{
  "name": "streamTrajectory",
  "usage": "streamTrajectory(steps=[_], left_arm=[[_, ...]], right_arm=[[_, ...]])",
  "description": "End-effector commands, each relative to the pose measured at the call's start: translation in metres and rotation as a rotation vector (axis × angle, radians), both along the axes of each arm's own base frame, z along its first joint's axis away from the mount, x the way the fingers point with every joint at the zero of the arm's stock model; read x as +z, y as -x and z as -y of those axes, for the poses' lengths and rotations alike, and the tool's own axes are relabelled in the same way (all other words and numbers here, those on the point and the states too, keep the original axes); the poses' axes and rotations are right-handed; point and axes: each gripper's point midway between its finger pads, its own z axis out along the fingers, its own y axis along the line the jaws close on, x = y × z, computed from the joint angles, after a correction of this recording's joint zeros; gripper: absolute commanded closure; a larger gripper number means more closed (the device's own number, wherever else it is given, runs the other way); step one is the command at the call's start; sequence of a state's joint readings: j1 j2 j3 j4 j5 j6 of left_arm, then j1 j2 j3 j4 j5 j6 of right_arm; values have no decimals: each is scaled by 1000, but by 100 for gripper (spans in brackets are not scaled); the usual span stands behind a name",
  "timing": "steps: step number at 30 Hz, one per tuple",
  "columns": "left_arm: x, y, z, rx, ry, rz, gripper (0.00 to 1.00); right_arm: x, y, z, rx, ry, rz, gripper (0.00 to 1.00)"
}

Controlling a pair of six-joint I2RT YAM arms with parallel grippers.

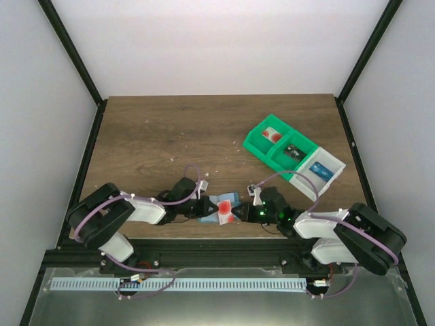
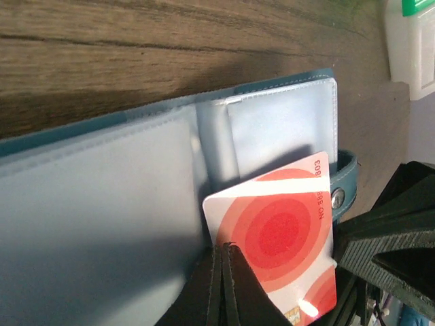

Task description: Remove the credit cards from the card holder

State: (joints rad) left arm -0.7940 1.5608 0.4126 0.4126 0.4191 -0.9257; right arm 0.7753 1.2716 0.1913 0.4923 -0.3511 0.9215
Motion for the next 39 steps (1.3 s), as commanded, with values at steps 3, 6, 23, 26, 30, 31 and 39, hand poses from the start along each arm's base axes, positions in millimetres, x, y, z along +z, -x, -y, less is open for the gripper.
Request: streamTrajectory(steps=[3, 6, 23, 26, 30, 31, 39], left_arm=[[-7, -1, 7, -26, 12, 10, 100], [-10, 0, 5, -25, 5, 5, 100], [-12, 3, 1, -16, 3, 5, 100], [-9, 2, 1, -14, 9, 9, 100], [5, 0, 2, -1, 37, 30, 93], [13, 0, 3, 0, 60, 41, 87], [61, -3, 14, -17, 178, 91, 66]], right_arm=[[2, -1, -8, 27, -31, -11, 92], [-1, -3, -11, 32, -20, -25, 86], [1, -7, -17, 32, -38, -34, 90], [3, -8, -18, 29, -43, -30, 99], [11, -10, -12, 5, -34, -2, 99], [14, -11, -10, -3, -29, 6, 100], [48, -12, 10, -88, -61, 89, 99]])
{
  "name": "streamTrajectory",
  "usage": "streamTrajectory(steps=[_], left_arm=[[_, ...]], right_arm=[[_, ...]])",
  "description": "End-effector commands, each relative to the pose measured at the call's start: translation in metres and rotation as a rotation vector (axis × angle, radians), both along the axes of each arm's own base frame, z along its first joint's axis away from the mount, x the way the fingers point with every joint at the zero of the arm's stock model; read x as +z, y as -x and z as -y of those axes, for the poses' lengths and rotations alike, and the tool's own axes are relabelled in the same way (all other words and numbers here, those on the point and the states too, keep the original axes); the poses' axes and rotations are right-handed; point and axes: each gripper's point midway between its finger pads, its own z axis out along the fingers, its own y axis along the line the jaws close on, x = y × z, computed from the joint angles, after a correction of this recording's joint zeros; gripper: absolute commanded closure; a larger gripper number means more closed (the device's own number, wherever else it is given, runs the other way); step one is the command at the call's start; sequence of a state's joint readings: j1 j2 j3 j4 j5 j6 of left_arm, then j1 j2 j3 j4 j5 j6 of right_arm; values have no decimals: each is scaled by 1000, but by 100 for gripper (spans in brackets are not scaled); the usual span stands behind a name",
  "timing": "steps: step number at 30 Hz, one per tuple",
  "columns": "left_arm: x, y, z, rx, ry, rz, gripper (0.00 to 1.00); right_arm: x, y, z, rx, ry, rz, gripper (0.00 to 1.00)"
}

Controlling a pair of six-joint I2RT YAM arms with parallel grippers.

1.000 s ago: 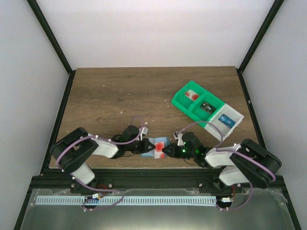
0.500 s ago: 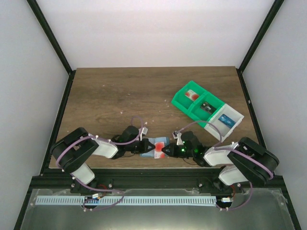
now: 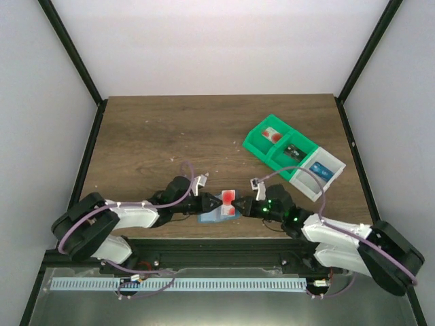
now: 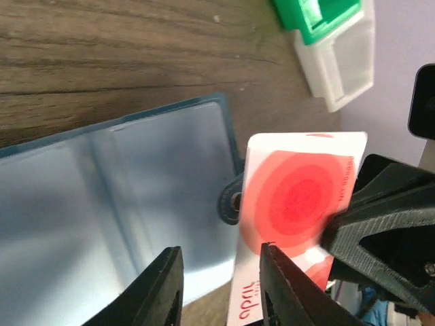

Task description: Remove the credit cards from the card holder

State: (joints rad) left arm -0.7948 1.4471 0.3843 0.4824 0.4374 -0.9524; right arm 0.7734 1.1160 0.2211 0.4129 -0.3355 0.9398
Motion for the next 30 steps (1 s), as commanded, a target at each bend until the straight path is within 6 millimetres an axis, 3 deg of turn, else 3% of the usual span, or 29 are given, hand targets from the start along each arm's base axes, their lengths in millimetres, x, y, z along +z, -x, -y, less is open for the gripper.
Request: streamTrajectory(steps=[1, 10, 16, 22, 25, 30], left_arm=[[26, 2, 7, -23, 76, 16, 64], [101, 22, 13, -82, 376, 35, 46], [100, 22, 12, -72, 376, 30, 44], [102, 25, 16, -101, 403, 15, 44], [104, 28, 19, -121, 421, 7, 52], [106, 34, 19, -158, 440, 20, 97]], right_arm=[[14, -4, 14, -75, -7, 27, 100], [68, 2, 20, -122, -256, 81, 99], [98, 10, 17, -84, -393, 111, 100], [103, 12, 15, -66, -420, 117, 100], [104, 12, 13, -60, -428, 111, 99], [102, 15, 9, -23, -411, 118, 95]])
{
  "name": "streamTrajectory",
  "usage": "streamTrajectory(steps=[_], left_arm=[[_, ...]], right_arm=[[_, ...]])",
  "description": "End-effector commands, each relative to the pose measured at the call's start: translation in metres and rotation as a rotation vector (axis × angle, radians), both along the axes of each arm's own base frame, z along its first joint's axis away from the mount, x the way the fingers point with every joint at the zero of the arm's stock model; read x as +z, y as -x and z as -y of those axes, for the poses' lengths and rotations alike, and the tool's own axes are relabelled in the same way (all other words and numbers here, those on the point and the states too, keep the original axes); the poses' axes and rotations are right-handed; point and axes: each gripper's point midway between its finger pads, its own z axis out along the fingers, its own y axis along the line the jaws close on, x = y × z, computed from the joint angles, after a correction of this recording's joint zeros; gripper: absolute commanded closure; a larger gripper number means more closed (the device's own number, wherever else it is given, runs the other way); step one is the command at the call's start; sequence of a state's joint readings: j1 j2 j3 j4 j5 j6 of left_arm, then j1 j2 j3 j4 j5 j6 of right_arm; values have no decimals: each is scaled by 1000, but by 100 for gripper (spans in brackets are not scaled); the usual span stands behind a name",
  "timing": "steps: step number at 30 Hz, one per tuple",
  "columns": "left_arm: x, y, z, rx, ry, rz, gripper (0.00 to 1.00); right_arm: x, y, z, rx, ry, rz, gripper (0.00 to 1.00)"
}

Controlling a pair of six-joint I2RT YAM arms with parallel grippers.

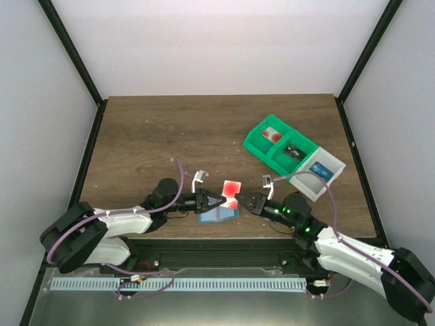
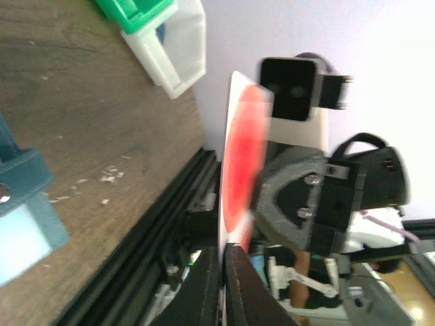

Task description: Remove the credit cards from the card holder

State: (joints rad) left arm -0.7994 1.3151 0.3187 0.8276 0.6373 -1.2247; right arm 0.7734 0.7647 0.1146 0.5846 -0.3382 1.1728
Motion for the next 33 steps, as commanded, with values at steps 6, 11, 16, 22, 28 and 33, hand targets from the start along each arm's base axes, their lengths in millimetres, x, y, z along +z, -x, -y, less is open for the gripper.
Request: streamTrajectory(steps=[6, 11, 16, 22, 28, 33], left_arm=[[11, 30, -7, -128, 45, 118, 100], [4, 56, -19, -234, -4, 178, 100], [12, 78, -30, -322, -7, 219, 100], [30, 94, -38, -382, 27, 277, 100], [38, 100, -39, -411, 44, 309, 100], [38, 101, -39, -421, 60, 303, 100]], right_arm=[[12, 15, -2, 104, 152, 152, 59], [30, 30, 15, 125, 280, 238, 55], [33, 40, 19, 194, 390, 225, 51], [57, 60, 11, 331, 369, 293, 51], [66, 79, -3, 490, 301, 310, 53], [62, 85, -10, 549, 250, 281, 58]])
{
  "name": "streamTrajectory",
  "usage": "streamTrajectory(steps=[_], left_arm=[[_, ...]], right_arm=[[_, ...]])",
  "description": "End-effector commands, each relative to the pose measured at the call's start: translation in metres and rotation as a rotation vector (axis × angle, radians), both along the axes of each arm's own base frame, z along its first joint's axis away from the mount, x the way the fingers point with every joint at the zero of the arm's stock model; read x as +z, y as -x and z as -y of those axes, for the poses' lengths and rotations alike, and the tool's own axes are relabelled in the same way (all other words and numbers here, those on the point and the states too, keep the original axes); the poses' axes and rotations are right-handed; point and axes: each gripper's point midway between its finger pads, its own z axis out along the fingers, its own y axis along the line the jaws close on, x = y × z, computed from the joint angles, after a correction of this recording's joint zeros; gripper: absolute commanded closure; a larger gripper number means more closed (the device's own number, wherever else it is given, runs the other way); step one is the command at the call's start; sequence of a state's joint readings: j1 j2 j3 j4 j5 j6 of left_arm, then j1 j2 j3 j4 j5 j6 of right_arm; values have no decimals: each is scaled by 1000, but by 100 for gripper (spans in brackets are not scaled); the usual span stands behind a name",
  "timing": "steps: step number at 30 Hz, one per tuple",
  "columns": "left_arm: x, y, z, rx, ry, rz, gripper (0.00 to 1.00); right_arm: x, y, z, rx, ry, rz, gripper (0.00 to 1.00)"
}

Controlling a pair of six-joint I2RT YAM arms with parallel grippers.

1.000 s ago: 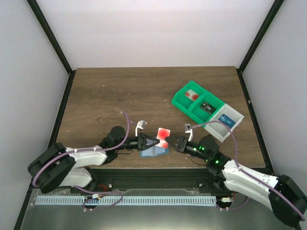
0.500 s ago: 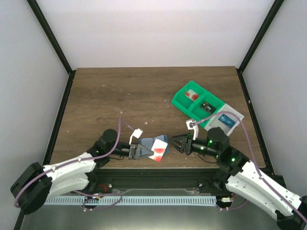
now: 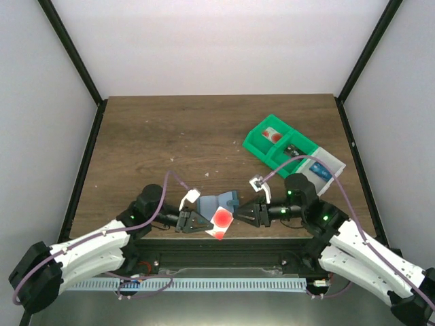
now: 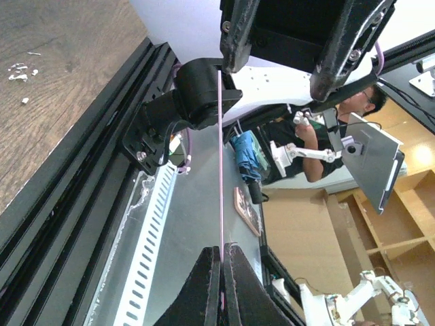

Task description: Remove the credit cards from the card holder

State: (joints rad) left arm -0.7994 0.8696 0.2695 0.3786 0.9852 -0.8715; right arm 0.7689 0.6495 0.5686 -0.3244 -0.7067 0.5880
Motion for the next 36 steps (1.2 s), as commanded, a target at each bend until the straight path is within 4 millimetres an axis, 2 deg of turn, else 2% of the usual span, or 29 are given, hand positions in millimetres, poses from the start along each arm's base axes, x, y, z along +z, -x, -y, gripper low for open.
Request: streamTrajectory(steps=[1, 14, 17, 23, 24, 25, 29, 31, 35, 36], left_arm=[[10, 5, 1, -40, 37, 31, 100], [11, 7, 1, -53, 45, 32, 100], [10, 7, 1, -53, 43, 30, 100], [10, 6, 1, -49, 39, 30, 100], [9, 5, 1, -40, 33, 30, 100], [7, 1, 2, -23, 21, 28, 93], [2, -17, 4, 79, -50, 48, 49], [2, -31, 3, 160, -94, 67, 32], [7, -70, -7, 387, -209, 127, 23], [6, -81, -13, 452, -252, 144, 9]], right_arm=[[8, 12, -7, 101, -53, -13, 59], [-14, 5, -11, 94, 16, -37, 56], [-11, 8, -12, 119, 2, -36, 67], [-9, 13, -12, 149, -22, -33, 99], [-9, 13, -12, 145, -25, -31, 99], [-9, 13, -12, 139, -27, -30, 100], [-13, 0, -10, 52, -24, -22, 99], [-11, -11, -8, -20, -19, -11, 100], [3, -44, 4, -238, 1, 36, 100], [6, -53, 9, -297, 9, 51, 100]])
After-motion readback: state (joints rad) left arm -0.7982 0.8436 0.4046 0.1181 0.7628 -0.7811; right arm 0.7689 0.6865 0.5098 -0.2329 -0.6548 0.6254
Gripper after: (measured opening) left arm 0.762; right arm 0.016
